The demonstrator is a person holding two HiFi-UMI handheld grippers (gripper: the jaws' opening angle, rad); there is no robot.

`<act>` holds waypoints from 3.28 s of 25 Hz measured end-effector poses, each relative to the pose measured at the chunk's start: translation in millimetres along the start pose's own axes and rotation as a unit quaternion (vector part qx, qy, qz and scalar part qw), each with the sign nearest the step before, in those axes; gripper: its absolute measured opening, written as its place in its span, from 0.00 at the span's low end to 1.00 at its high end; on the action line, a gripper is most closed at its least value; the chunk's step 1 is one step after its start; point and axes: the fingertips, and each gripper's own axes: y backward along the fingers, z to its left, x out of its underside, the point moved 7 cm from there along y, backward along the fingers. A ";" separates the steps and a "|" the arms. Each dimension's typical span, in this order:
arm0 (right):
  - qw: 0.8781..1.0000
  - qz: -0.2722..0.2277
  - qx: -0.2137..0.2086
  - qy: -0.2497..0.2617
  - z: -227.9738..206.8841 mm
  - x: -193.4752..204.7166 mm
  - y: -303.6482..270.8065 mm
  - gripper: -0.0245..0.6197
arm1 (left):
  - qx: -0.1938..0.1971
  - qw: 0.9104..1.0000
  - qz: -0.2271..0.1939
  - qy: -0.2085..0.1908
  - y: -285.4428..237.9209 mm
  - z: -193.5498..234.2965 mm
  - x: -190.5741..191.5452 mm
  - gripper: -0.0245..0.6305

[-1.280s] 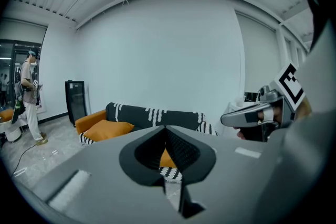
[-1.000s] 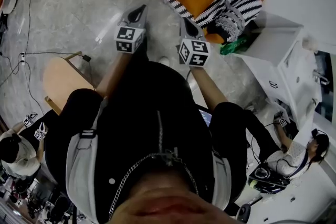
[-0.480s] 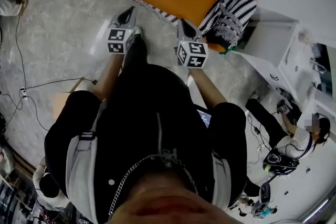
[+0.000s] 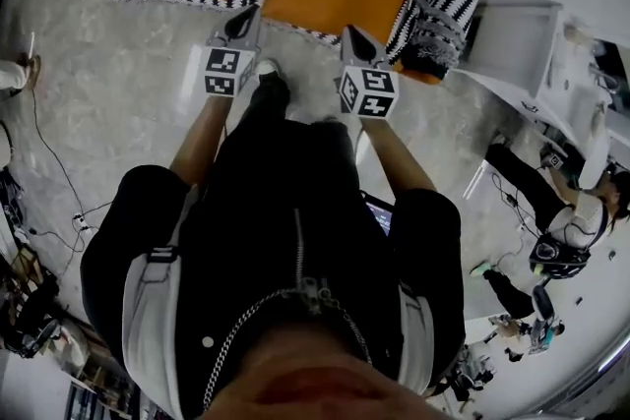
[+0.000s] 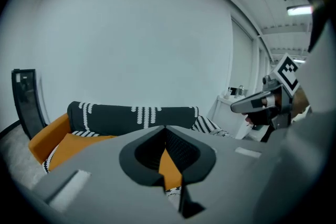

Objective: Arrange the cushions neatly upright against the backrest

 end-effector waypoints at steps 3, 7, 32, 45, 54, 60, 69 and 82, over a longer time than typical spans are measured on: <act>0.999 -0.003 0.028 -0.016 2.0 -3.7 -3.0 0.04 | 0.033 0.999 0.016 -0.005 -14.8 9.0 3.3 0.05; 0.997 -0.009 0.057 -0.041 -10.7 0.1 0.4 0.04 | 0.058 0.998 0.027 -0.019 -35.1 3.7 5.1 0.05; 0.987 0.004 0.119 -0.106 -116.5 81.2 -25.4 0.04 | 0.072 0.990 0.071 -0.095 -112.2 6.3 60.3 0.05; 0.985 0.034 0.134 -0.101 -156.0 216.2 -79.1 0.04 | 0.015 0.987 0.144 -0.073 -157.9 69.9 229.4 0.05; 0.982 0.023 0.156 -0.107 -182.9 278.7 -115.7 0.04 | 0.020 0.976 0.199 -0.085 -195.5 95.8 342.3 0.19; 0.979 0.020 0.173 -0.106 -192.5 300.3 -123.3 0.04 | 0.046 0.962 0.250 -0.095 -221.4 104.7 396.4 0.37; 0.972 0.077 0.222 -0.022 -231.0 356.5 -121.9 0.05 | 0.044 0.956 0.278 -0.086 -234.1 102.6 402.0 0.11; 0.946 0.212 0.243 -0.039 -283.1 413.9 -143.7 0.27 | 0.044 0.947 0.300 -0.110 -224.9 96.2 367.5 0.11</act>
